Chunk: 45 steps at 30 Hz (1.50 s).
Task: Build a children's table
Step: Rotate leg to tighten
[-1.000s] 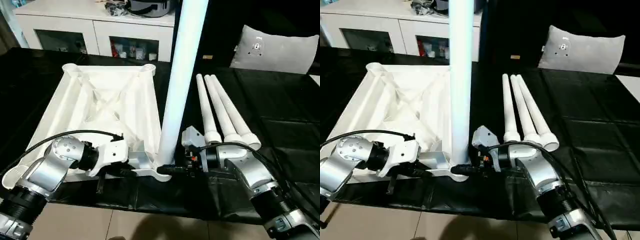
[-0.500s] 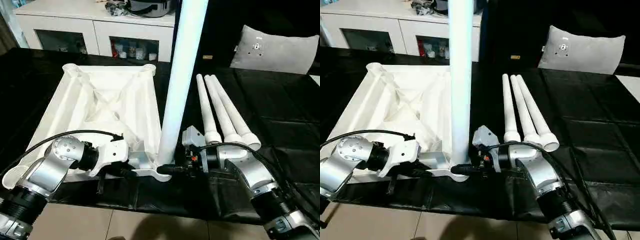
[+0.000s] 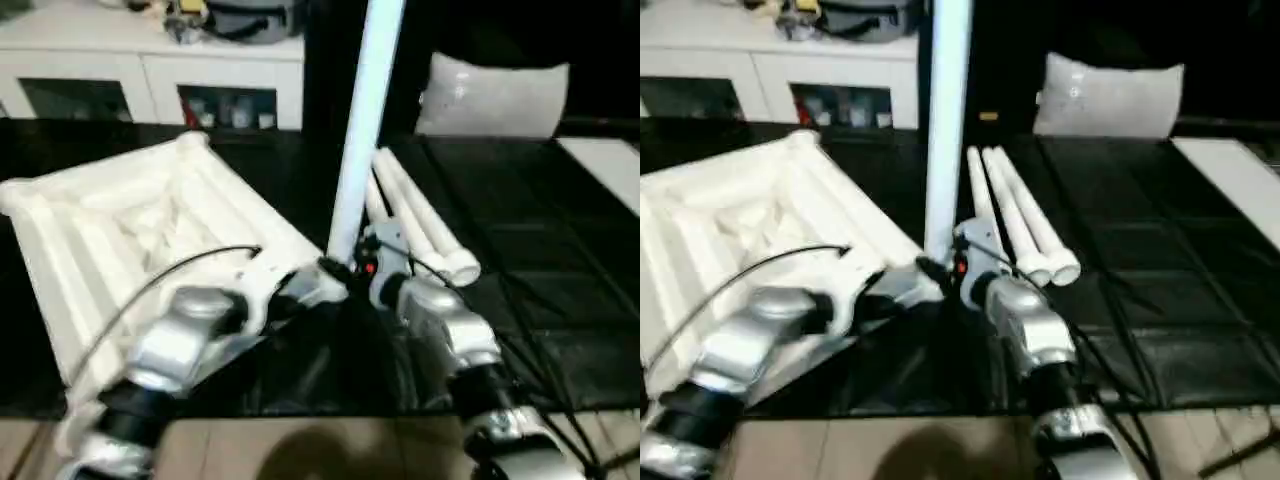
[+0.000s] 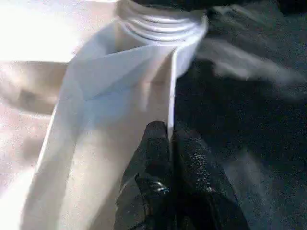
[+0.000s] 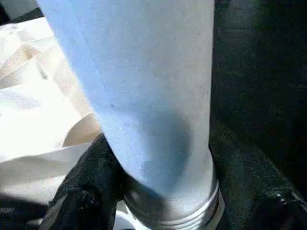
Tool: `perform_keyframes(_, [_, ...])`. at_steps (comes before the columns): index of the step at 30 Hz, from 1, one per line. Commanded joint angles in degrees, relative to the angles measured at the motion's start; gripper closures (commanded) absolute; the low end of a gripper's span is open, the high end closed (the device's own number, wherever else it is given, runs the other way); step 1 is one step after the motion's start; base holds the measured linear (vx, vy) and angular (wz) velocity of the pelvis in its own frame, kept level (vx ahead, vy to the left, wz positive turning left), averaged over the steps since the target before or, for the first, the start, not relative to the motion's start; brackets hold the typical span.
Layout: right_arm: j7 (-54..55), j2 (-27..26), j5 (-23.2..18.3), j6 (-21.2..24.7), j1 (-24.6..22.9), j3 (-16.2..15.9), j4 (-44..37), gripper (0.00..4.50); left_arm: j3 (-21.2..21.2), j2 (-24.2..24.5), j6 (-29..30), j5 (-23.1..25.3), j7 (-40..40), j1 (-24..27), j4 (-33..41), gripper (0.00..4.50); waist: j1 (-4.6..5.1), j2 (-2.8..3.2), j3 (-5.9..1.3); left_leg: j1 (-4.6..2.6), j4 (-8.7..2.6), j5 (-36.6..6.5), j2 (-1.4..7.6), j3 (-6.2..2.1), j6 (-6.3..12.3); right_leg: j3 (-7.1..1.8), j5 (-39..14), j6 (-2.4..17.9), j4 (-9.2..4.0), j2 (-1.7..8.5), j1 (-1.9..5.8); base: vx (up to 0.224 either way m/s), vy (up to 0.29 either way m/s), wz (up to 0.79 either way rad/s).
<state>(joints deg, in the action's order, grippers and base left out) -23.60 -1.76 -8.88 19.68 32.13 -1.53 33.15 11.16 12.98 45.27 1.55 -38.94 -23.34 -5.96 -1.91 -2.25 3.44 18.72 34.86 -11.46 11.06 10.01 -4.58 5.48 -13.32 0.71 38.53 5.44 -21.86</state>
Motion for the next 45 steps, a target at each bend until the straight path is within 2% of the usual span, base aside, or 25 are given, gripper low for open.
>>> perform_keyframes(1, [-1.8,-5.1,-1.6,2.1,-0.7,-4.7,5.2,2.05,-0.9,-4.5,-1.7,-2.1,3.1,-5.7,3.8,4.50,-1.50,-0.25,-2.89,-0.01,0.69,-13.1,-0.28,-1.73,0.16,-4.82,-53.1,-2.0,-12.22,8.48,0.01,0.041,-0.090,-0.16])
perform_keyframes(2, [-1.6,-5.4,-1.1,1.3,-0.3,-4.5,5.8,2.05,-0.9,-5.4,-1.3,-1.9,3.8,-6.0,4.0,4.50,-2.01,-0.48,-3.50,2.57,-1.13,-8.4,0.07,-2.15,0.54,-4.53,-47.9,-2.0,-10.41,7.71,2.61,0.058,-0.039,-0.23])
perform_keyframes(3, [-1.5,-5.6,-1.0,0.9,-0.2,-4.4,6.0,2.05,-0.7,-5.6,-1.2,-1.7,3.9,-6.2,4.1,4.50,-2.88,0.84,-3.76,2.94,-3.35,-5.9,0.81,-2.15,-0.67,-2.96,-38.2,-0.5,-9.71,5.36,2.28,0.058,-0.039,-0.23])
perform_keyframes(4, [-1.5,-5.7,-0.8,0.7,-0.1,-4.2,6.0,1.50,-0.5,-5.7,-1.2,-1.6,3.8,-6.3,4.2,4.50,-2.57,1.45,-4.13,2.79,-4.20,-5.3,1.43,-2.21,-0.97,-2.72,-23.0,3.2,-8.01,3.56,2.05,0.068,-0.023,-0.13])
perform_keyframes(5, [-0.6,-6.0,-0.9,0.1,0.4,-2.3,6.6,1.36,0.4,-5.1,-1.6,-1.0,3.6,-6.4,4.4,4.50,-2.44,1.90,-4.27,2.51,-4.56,-6.2,1.69,-2.22,-0.93,-2.55,-18.1,4.8,-7.58,3.13,2.10,0.000,0.000,0.00])
perform_keyframes(7, [-0.4,-6.0,-0.8,0.0,0.8,-1.7,7.0,1.28,0.7,-4.7,-1.2,-0.9,3.7,-6.3,4.5,4.50,-1.74,1.87,-4.20,2.70,-4.87,-8.9,1.76,-2.08,-0.80,-2.49,-10.0,9.2,-7.02,2.68,2.60,0.000,0.000,0.00])
perform_keyframes(8, [0.1,-5.8,-0.4,-1.0,1.4,-1.2,7.6,1.15,1.1,-3.9,-0.8,-0.5,3.9,-6.2,4.5,4.50,-1.74,2.17,-4.05,2.30,-4.83,-10.1,1.68,-1.88,-0.60,-2.58,-9.9,9.9,-7.22,2.73,2.36,0.000,0.000,0.00])
perform_keyframes(12, [1.2,-4.3,-0.4,-4.7,1.7,0.0,6.5,0.88,1.1,-2.1,-2.6,0.2,3.3,-6.4,3.2,4.50,-1.75,2.22,-3.92,2.11,-4.90,-11.5,1.76,-1.73,-0.36,-2.62,-12.6,9.7,-7.74,2.93,2.41,0.000,0.000,0.00])
perform_keyframes(15, [-0.7,-1.9,-0.5,-5.5,0.3,0.7,0.8,0.49,1.4,-0.7,-5.6,1.2,3.1,-7.5,0.4,4.50,-2.06,1.93,-4.45,2.57,-4.50,-6.3,1.70,-1.60,0.50,-2.80,-5.6,10.1,-7.09,2.78,2.85,0.000,0.000,0.00])
perform_keyframes(16, [-1.0,-0.7,-0.2,-5.2,-0.8,0.7,-2.5,0.44,1.4,-0.4,-7.1,1.8,3.4,-8.2,-1.5,4.50,-2.23,2.24,-4.42,2.28,-4.46,-5.2,1.87,-1.56,1.07,-2.83,-2.4,10.7,-6.85,2.56,2.44,0.000,0.000,0.00])
perform_keyframes(17, [-1.4,-0.2,-0.2,-5.0,-1.3,0.7,-4.0,0.37,1.3,-0.4,-7.5,1.8,3.6,-8.7,-2.4,4.50,-2.45,2.12,-4.44,2.28,-4.46,-5.3,1.88,-1.51,1.18,-2.76,-1.6,10.8,-6.71,2.56,2.67,0.000,0.000,0.00])
perform_keyframes(22, [-2.5,2.1,-1.4,-1.8,-4.1,1.2,-10.7,0.01,0.3,-1.7,-10.6,1.2,5.1,-11.4,-7.9,4.50,-2.87,2.05,-4.46,2.17,-4.51,-5.3,1.99,-1.40,1.04,-2.86,-1.8,10.6,-6.82,2.77,2.82,0.000,0.000,0.00])
perform_keyframes(23, [-2.6,3.3,-2.1,-0.1,-5.9,1.7,-14.5,0.00,-1.3,-3.3,-12.5,-0.6,5.2,-13.4,-11.2,4.07,-3.08,1.99,-4.29,2.26,-4.47,-4.8,1.80,-1.25,1.21,-2.89,-1.9,10.3,-7.13,2.62,2.83,0.000,0.000,0.00])
perform_keyframes(24, [-2.7,3.8,-2.3,0.2,-6.8,1.7,-16.0,0.00,-1.8,-3.9,-13.9,-1.3,5.3,-14.3,-12.8,3.97,-3.39,2.01,-4.52,1.96,-4.39,-4.8,1.90,-1.19,1.18,-2.94,-1.4,10.4,-6.98,2.76,2.77,0.000,0.000,0.00])
perform_keyframes(25, [-2.6,4.1,-2.3,0.4,-7.5,1.8,-17.3,0.00,-2.6,-4.7,-15.3,-2.0,5.8,-15.4,-14.5,3.94,-3.36,2.00,-4.58,2.40,-4.43,-3.7,1.99,-1.37,1.36,-2.96,0.2,10.8,-6.63,2.91,3.03,0.000,0.000,0.00])
perform_keyframes(26, [-2.5,4.1,-2.4,0.4,-7.6,1.8,-17.6,0.00,-2.8,-4.8,-15.7,-2.1,5.9,-15.6,-15.0,3.87,-3.51,1.95,-4.61,2.19,-4.39,-3.8,2.03,-1.31,1.27,-2.92,0.7,11.0,-6.74,2.94,2.89,0.000,0.000,0.00])
perform_keyframes(27, [-2.3,4.2,-2.5,0.7,-8.1,2.0,-18.4,0.00,-3.6,-5.4,-16.8,-2.7,6.3,-16.4,-16.4,3.74,-3.43,1.87,-4.54,2.33,-4.48,-3.9,2.00,-1.36,1.31,-2.91,0.6,11.2,-6.75,2.95,3.01,0.000,0.000,0.00])
perform_keyframes(28, [-2.3,4.2,-2.7,0.9,-8.5,2.1,-19.3,0.00,-4.1,-5.8,-18.7,-3.0,6.8,-17.3,-18.2,3.62,-3.55,2.18,-4.50,2.22,-4.45,-4.9,1.96,-1.29,1.14,-2.91,-0.6,11.5,-6.82,3.10,2.89,0.000,0.000,0.00])
perform_keyframes(29, [-2.3,4.2,-2.7,0.9,-8.5,2.1,-19.3,0.00,-4.1,-5.8,-18.7,-3.0,6.8,-17.3,-18.2,3.62,-3.41,1.98,-4.33,2.40,-4.49,-5.5,1.81,-1.20,1.32,-2.87,-1.7,11.2,-7.22,2.98,2.93,0.000,0.000,0.00])
perform_keyframes(33, [-0.5,4.1,-2.7,2.0,-9.9,2.5,-21.8,0.00,-6.3,-7.0,-23.9,-4.3,7.9,-20.3,-24.1,3.32,-3.33,1.63,-4.00,2.48,-4.71,-7.7,1.56,-1.14,0.70,-2.82,-9.7,8.4,-8.06,3.02,3.04,0.000,0.000,0.00])
perform_keyframes(34, [-0.5,4.2,-2.9,2.1,-10.0,2.5,-22.3,0.00,-6.2,-6.7,-24.2,-4.0,8.1,-20.3,-24.3,3.23,-3.24,1.58,-4.01,2.53,-4.74,-7.8,1.52,-1.11,0.60,-2.75,-10.7,7.8,-8.12,2.92,3.07,0.000,0.000,0.00])
perform_keyframes(35, [-0.3,4.4,-3.3,2.6,-10.5,2.4,-23.6,0.00,-6.0,-6.0,-24.5,-3.2,8.4,-20.1,-24.3,3.17,-3.27,1.96,-4.23,2.30,-4.67,-7.2,1.72,-1.16,0.50,-2.96,-10.4,7.1,-8.15,2.92,2.84,0.000,0.000,0.00])
perform_keyframes(41, [-4.9,7.1,-3.6,7.1,-13.7,-1.9,-29.9,0.00,-5.3,-0.4,-18.6,-1.2,8.0,-14.0,-13.1,2.94,-3.16,2.50,-4.32,1.79,-4.76,-7.5,2.22,-1.21,0.62,-3.06,-5.1,10.0,-7.37,2.75,2.54,0.000,0.000,0.00])
perform_keyframes(43, [-5.0,7.1,-3.5,7.2,-13.7,-2.0,-30.0,0.00,-5.2,-0.2,-18.5,-1.2,8.0,-13.9,-12.9,2.94,-3.11,2.64,-4.15,1.86,-4.83,-8.1,2.14,-1.11,0.52,-3.06,-5.6,10.2,-7.54,2.68,2.36,0.000,0.000,0.00])
perform_keyframes(45, [-5.8,7.8,-3.0,8.2,-14.9,-4.5,-31.3,0.00,-4.6,2.8,-14.7,-1.0,6.6,-10.2,-6.2,2.94,-3.22,2.57,-4.12,1.68,-5.01,-9.4,2.48,-1.17,-0.18,-3.13,-6.6,10.5,-7.42,2.86,2.36,0.000,0.000,0.00])
